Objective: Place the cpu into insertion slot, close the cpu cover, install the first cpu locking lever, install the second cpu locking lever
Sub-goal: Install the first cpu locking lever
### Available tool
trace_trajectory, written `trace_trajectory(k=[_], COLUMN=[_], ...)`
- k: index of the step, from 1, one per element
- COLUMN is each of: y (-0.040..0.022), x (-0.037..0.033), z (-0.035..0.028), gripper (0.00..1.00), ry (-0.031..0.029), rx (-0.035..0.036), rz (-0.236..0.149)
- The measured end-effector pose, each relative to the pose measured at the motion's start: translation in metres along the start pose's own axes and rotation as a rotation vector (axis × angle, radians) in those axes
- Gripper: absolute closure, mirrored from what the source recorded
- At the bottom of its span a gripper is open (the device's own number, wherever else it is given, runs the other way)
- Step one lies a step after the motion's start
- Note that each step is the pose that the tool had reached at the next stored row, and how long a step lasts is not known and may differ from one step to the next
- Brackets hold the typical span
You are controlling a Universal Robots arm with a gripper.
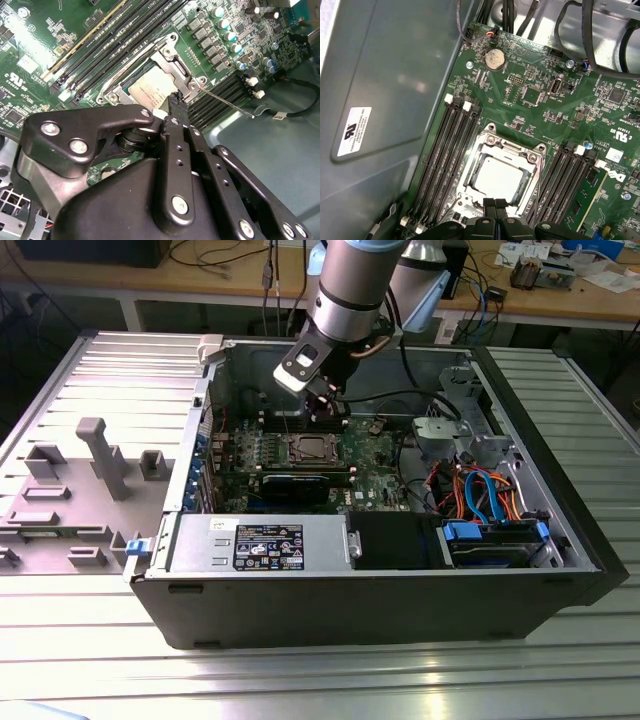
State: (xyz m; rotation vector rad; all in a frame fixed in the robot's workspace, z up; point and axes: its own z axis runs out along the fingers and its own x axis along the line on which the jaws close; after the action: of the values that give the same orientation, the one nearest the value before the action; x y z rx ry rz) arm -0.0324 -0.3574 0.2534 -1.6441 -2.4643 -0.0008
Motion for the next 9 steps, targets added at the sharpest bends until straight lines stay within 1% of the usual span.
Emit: trace_trajectory(k=[9], y=[0.0], x=[0.0], z=[0.0], gripper=[0.89], ry=[-0.0018], rx=[0.0027], rz=[-0.018])
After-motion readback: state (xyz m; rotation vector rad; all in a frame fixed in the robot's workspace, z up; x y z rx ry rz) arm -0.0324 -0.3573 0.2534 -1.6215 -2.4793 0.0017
